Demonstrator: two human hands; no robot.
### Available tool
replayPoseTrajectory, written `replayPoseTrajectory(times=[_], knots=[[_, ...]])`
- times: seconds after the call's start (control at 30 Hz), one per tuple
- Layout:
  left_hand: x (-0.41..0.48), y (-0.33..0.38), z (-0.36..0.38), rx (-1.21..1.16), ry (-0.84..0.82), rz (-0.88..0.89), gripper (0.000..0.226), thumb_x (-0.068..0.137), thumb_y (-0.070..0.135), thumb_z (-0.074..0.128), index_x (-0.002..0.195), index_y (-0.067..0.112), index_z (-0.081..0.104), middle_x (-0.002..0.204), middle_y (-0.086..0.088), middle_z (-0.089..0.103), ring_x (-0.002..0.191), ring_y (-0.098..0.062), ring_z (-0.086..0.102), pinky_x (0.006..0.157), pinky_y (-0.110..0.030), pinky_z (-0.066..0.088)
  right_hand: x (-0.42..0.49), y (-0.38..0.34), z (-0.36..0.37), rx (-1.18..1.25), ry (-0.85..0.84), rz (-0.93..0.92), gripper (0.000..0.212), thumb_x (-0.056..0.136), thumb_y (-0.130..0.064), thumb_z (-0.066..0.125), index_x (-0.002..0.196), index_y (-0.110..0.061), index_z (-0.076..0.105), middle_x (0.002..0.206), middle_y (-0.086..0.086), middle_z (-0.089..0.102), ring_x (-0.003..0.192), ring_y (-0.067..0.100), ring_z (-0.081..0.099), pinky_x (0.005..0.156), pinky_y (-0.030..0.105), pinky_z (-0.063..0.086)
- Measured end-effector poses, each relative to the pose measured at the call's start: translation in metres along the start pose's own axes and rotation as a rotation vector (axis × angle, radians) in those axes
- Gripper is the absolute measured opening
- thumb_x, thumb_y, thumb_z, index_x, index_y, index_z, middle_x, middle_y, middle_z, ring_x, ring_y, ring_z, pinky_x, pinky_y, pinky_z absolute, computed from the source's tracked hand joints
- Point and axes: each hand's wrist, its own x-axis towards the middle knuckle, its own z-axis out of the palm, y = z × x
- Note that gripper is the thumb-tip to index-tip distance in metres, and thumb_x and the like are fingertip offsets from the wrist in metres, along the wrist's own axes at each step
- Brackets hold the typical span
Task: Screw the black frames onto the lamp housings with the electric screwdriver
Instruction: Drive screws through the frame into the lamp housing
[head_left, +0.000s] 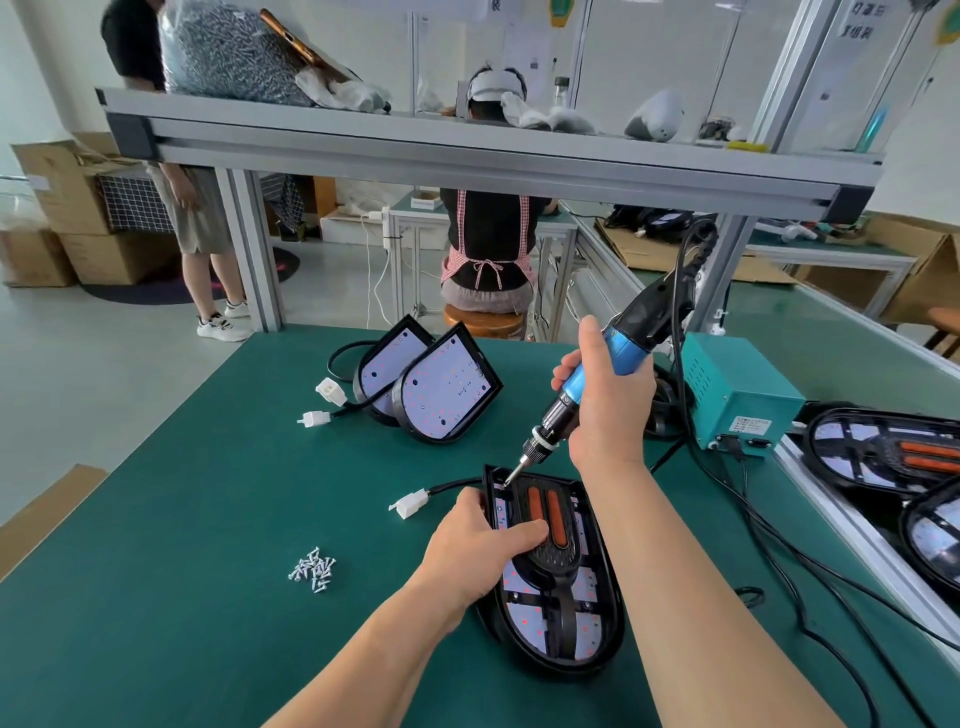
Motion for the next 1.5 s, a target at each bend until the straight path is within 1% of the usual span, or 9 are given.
replayPoseTrajectory(times=[0.63,0.83,0.93,1.0,1.07,1.17,1.23,1.37,1.5], knots=[[0.000,0.000,0.000,-0.007,-0.010,-0.011,0.069,0.049,0.058,0.079,0.106,0.026,0.056,0.104,0.006,0.074,0.100,-0.018,0.070,0.095,-0.044,0.055,-0.004,0.001,0.006,-0.018,-0.050,-0.010,0.023,0.093,-0.022,0.073,0.096,-0.012,0.052,0.060,0.001,0.058,0.049,0.016,0.055,0.051,0.027,0.050],[-0.002,0.001,0.000,0.003,-0.005,0.010,0.073,0.049,0.056,0.079,0.112,0.029,0.055,0.105,0.009,0.073,0.100,-0.015,0.070,0.096,-0.042,0.055,-0.015,-0.002,0.014,-0.079,-0.137,-0.076,0.023,0.089,-0.024,0.074,0.093,-0.012,0.054,0.061,0.001,0.058,0.050,0.017,0.055,0.053,0.031,0.050],[-0.003,0.001,-0.001,0.006,-0.019,0.021,0.078,0.054,0.054,0.079,0.122,0.028,0.053,0.108,0.010,0.073,0.102,-0.015,0.069,0.098,-0.042,0.054,-0.021,-0.003,0.018,-0.131,-0.192,-0.108,0.021,0.079,-0.037,0.075,0.085,-0.023,0.061,0.060,-0.002,0.059,0.051,0.017,0.056,0.056,0.034,0.051],[-0.003,0.001,-0.001,0.006,-0.022,0.029,0.071,0.059,0.050,0.080,0.122,0.030,0.053,0.108,0.012,0.073,0.102,-0.014,0.069,0.099,-0.042,0.053,-0.024,-0.003,0.019,-0.187,-0.216,-0.112,0.011,0.076,-0.045,0.072,0.075,-0.038,0.063,0.058,-0.005,0.059,0.054,0.017,0.056,0.062,0.041,0.052],[-0.004,0.001,-0.001,0.002,-0.029,0.040,0.064,0.062,0.048,0.079,0.119,0.035,0.053,0.106,0.014,0.074,0.102,-0.013,0.070,0.099,-0.041,0.053,-0.026,-0.003,0.019,-0.234,-0.224,-0.109,0.009,0.077,-0.048,0.070,0.073,-0.043,0.064,0.058,-0.007,0.060,0.057,0.016,0.057,0.068,0.045,0.053],[-0.004,-0.001,-0.001,-0.018,-0.031,0.048,0.051,0.062,0.047,0.079,0.107,0.044,0.054,0.102,0.017,0.075,0.101,-0.012,0.071,0.099,-0.040,0.053,-0.025,-0.003,0.017,-0.174,-0.188,-0.089,0.020,0.077,-0.036,0.072,0.087,-0.024,0.060,0.058,-0.007,0.059,0.052,0.015,0.056,0.061,0.036,0.052],[-0.003,-0.002,-0.001,-0.035,-0.035,0.043,0.052,0.062,0.047,0.080,0.107,0.045,0.054,0.104,0.016,0.075,0.102,-0.014,0.071,0.100,-0.041,0.052,-0.024,-0.003,0.017,-0.140,-0.177,-0.094,0.018,0.079,-0.023,0.071,0.085,-0.016,0.055,0.058,-0.002,0.056,0.049,0.016,0.054,0.055,0.031,0.050],[-0.001,-0.003,0.000,-0.063,-0.034,0.043,0.056,0.064,0.044,0.081,0.113,0.045,0.054,0.110,0.014,0.074,0.106,-0.017,0.070,0.102,-0.041,0.051,-0.026,0.000,0.017,-0.154,-0.192,-0.130,0.017,0.080,-0.015,0.066,0.074,-0.014,0.051,0.052,0.003,0.052,0.046,0.016,0.050,0.052,0.029,0.048],[0.001,-0.005,0.000,-0.060,-0.031,0.035,0.061,0.066,0.043,0.081,0.120,0.037,0.054,0.109,0.014,0.075,0.104,-0.017,0.071,0.101,-0.042,0.052,-0.025,0.004,0.016,-0.148,-0.202,-0.123,0.016,0.079,-0.012,0.064,0.073,-0.013,0.050,0.051,0.004,0.051,0.046,0.016,0.049,0.052,0.027,0.047]])
